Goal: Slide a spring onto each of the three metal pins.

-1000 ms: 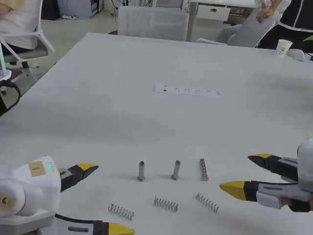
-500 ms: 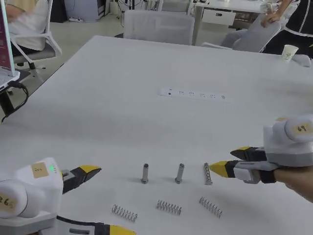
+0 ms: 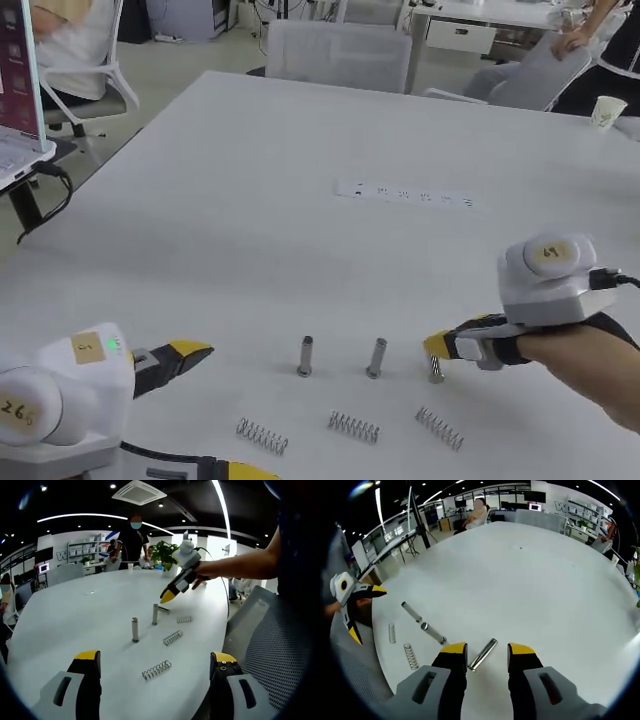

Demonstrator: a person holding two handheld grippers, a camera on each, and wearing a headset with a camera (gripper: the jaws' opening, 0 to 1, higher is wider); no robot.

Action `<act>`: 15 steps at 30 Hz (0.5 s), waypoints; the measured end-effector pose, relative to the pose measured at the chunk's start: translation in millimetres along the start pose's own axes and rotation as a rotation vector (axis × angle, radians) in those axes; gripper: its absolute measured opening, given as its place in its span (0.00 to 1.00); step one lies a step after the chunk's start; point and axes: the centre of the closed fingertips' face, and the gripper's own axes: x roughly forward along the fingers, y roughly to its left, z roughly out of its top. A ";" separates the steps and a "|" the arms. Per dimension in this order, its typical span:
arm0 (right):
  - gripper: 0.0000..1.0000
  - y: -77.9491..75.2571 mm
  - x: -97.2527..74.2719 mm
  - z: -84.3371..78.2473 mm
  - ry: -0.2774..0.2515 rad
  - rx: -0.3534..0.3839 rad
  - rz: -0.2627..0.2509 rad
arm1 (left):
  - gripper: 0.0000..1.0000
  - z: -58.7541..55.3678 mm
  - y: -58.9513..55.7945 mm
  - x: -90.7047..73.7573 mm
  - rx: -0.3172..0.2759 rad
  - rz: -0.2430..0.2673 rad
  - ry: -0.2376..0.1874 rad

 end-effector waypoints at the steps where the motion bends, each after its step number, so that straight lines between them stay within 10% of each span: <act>1: 0.30 -0.1 1.4 -0.3 0.007 0.001 -0.004 | 0.87 0.0 -0.1 0.2 0.000 -0.001 0.000; 15: 0.20 -6.0 19.8 -7.8 0.114 0.080 -0.056 | 0.85 -2.7 1.7 0.0 -0.013 -0.001 -0.003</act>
